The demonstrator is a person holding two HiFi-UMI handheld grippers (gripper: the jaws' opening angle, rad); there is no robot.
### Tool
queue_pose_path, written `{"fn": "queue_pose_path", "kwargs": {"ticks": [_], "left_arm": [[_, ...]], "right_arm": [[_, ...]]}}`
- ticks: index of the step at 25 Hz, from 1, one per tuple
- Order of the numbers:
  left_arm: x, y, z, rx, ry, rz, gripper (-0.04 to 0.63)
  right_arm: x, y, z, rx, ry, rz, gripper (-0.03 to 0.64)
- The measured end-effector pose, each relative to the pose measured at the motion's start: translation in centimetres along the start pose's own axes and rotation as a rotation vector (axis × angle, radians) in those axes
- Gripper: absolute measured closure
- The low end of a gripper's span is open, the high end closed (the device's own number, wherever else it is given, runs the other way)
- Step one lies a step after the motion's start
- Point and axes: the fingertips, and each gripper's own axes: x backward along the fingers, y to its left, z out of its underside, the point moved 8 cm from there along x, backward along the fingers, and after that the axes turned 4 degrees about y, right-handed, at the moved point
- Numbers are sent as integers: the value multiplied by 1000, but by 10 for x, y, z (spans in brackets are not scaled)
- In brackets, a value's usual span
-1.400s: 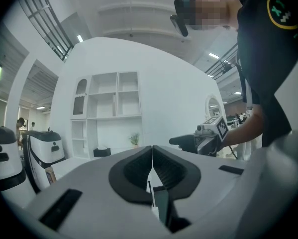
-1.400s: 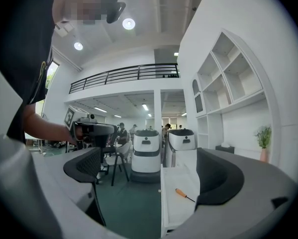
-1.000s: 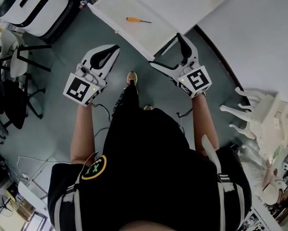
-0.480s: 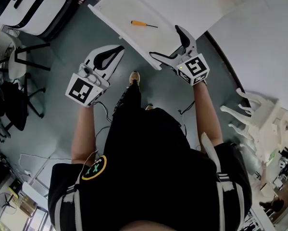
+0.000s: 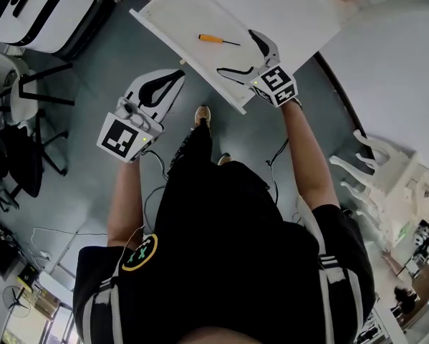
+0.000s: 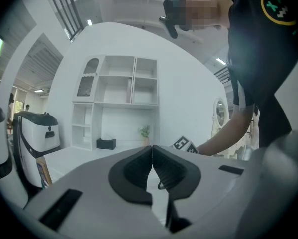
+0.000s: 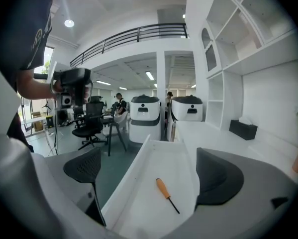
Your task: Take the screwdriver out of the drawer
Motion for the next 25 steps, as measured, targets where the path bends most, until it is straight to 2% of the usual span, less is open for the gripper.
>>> {"fn": "queue_pose_path", "kwargs": {"ticks": [3, 6, 12, 17, 20, 25], "left_arm": [[-5, 9, 3, 5, 2, 4, 574], [-8, 17, 1, 45, 8, -6, 574], [-8, 31, 9, 88, 27, -35, 574], [-5, 41, 21, 55, 39, -40, 574], [-9, 42, 17, 106, 38, -57, 574], [-8, 48, 22, 148, 56, -79, 574]], "right_arm": [[-27, -13, 21, -2, 74, -22, 25], [-51, -25, 37, -12, 131, -45, 25], [-99, -45, 58, 22, 245, -105, 26], [-134, -59, 81, 50, 357, -149, 28], [-149, -64, 95, 63, 413, -178, 39], [-175, -68, 113, 90, 481, -220, 51]]}}
